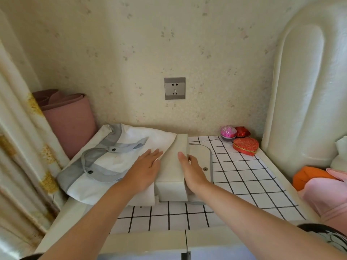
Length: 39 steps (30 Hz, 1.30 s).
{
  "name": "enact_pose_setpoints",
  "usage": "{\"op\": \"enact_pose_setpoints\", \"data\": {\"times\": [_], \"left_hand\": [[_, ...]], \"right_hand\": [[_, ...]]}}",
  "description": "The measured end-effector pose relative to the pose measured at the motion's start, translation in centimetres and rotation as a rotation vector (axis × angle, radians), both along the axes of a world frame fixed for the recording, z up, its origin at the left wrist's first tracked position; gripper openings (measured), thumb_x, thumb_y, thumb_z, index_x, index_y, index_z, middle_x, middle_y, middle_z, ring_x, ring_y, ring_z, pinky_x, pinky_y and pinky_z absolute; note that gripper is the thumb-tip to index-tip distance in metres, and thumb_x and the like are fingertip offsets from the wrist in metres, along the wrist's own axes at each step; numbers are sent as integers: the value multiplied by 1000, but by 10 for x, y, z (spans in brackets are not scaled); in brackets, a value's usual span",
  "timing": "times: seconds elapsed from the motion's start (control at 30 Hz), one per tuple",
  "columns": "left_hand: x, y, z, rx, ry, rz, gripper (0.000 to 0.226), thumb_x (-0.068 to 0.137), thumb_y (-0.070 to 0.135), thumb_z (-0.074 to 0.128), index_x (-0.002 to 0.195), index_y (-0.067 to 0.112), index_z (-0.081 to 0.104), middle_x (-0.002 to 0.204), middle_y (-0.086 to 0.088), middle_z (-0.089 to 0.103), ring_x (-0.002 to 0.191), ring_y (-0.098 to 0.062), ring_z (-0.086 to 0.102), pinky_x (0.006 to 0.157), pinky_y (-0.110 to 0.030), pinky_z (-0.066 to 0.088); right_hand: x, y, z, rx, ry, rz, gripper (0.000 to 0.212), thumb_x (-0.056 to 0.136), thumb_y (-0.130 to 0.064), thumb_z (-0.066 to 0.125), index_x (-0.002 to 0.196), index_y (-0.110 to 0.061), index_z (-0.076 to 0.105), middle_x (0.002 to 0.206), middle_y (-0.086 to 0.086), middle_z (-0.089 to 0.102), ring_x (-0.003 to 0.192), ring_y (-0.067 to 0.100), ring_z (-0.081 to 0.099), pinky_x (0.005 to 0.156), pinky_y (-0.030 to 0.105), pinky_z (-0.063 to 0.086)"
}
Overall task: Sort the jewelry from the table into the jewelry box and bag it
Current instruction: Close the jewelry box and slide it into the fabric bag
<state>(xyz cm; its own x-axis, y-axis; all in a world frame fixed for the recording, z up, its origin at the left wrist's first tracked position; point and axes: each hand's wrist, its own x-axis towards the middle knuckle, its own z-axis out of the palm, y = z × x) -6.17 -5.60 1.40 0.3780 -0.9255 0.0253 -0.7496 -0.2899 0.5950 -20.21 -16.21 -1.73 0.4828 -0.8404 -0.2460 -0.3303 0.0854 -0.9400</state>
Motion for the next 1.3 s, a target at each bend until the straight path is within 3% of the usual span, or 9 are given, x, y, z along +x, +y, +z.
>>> {"op": "enact_pose_setpoints", "data": {"times": [0.1,0.27,0.43,0.6,0.83,0.97,1.03,1.2,1.3], "left_hand": [[-3,2,5,-62,73,9,46,107,28,26,153,31,26,155,25,19,147,3,8,113,-15,2],[-4,1,14,-155,220,4,45,107,26,28,152,32,30,155,23,24,144,6,13,116,-17,7],[-3,-5,17,-203,345,27,44,106,27,31,150,32,35,156,19,30,144,3,20,123,-30,13],[-2,-10,16,-181,269,0,45,106,25,30,151,31,33,156,16,30,146,-1,19,121,-24,11],[1,-17,-1,83,-168,-52,55,103,40,34,155,36,18,163,14,8,151,-9,1,123,-33,3],[-2,-20,-2,147,-234,-52,67,97,57,38,156,35,12,164,15,1,151,-10,-4,123,-38,2],[-4,-20,-3,171,-269,-51,74,94,62,40,156,34,9,164,15,-3,151,-11,-7,123,-40,1],[-10,-20,-4,199,-318,-52,83,92,63,44,157,32,3,164,13,-7,151,-14,-10,123,-41,-1],[-12,-22,-5,203,-305,-50,76,97,50,43,157,30,1,164,10,-10,150,-15,-14,122,-39,-6]], "right_hand": [[10,5,7,105,-124,-131,92,63,-68,59,144,-35,31,128,3,56,107,25,61,99,46,49],[30,12,13,41,-186,-184,79,86,-50,58,154,-30,23,147,7,40,116,25,51,92,36,40],[54,24,12,51,-215,-224,72,90,-51,58,151,-26,31,142,10,39,106,23,50,93,34,41],[58,26,7,136,-229,-214,66,93,-52,54,149,-26,32,142,9,37,99,21,46,88,33,38],[31,3,0,-54,10,38,52,103,-47,29,146,-21,42,139,3,53,121,22,51,96,34,37],[6,-15,-8,-508,364,182,39,102,-37,37,135,-27,55,131,0,60,124,25,52,100,39,41],[-8,-21,-11,-699,595,257,45,97,-44,46,140,-31,51,141,0,51,132,26,43,105,43,35],[-34,-18,-12,-795,751,705,101,67,-81,59,149,-29,34,153,1,34,140,27,34,112,48,32],[-44,-19,-18,-960,771,793,96,73,-75,60,150,-27,29,149,2,38,134,26,42,105,49,40]]}}
